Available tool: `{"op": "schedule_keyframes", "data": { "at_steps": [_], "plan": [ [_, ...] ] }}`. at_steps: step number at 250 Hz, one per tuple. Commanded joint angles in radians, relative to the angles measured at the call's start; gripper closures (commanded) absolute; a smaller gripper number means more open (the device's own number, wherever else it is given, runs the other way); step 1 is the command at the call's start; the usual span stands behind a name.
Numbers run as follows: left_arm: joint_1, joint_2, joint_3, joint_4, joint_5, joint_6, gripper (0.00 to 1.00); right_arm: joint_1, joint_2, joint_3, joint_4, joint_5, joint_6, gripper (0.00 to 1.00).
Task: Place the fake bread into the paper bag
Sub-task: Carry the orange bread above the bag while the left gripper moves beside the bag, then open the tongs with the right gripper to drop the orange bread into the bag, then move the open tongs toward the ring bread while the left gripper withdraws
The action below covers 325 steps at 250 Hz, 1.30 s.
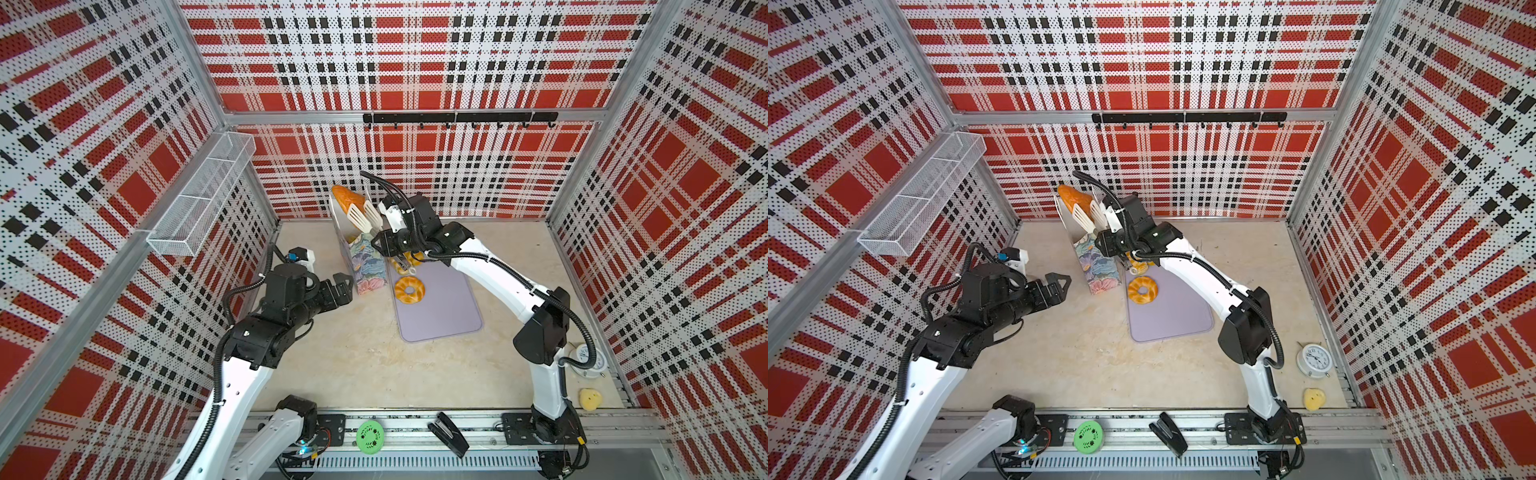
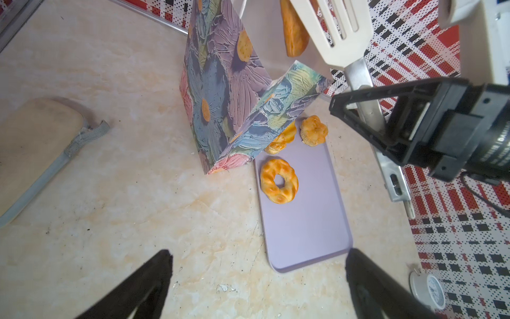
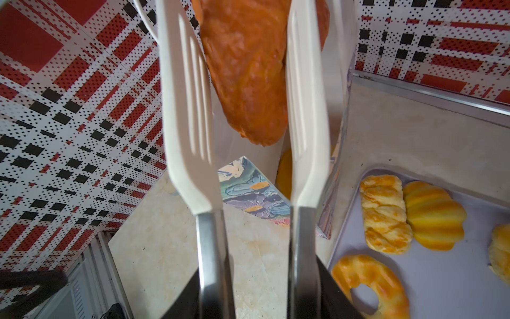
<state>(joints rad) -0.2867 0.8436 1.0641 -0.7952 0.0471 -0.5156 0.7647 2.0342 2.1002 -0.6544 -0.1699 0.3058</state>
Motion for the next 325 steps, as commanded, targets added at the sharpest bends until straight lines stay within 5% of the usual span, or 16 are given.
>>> {"op": "schedule_keyframes", "data": {
  "at_steps": [1, 79, 222, 325],
  "plan": [
    [0.001, -0.013, -0.01, -0.003, 0.004, -0.011, 0.01, 0.007, -0.007, 0.041, 0.037, 0.009, -0.025, 0.46],
    [-0.009, -0.014, 0.005, -0.017, -0.024, -0.022, 0.01, 0.006, -0.101, -0.018, 0.012, 0.05, -0.062, 0.44],
    [-0.359, -0.037, -0.032, -0.005, -0.351, -0.094, 0.01, 0.008, -0.443, -0.408, 0.019, 0.185, -0.176, 0.4],
    [-0.577, -0.023, -0.159, 0.095, -0.508, -0.212, 0.01, -0.029, -0.652, -0.74, -0.013, 0.305, -0.125, 0.41]
  ]
}}
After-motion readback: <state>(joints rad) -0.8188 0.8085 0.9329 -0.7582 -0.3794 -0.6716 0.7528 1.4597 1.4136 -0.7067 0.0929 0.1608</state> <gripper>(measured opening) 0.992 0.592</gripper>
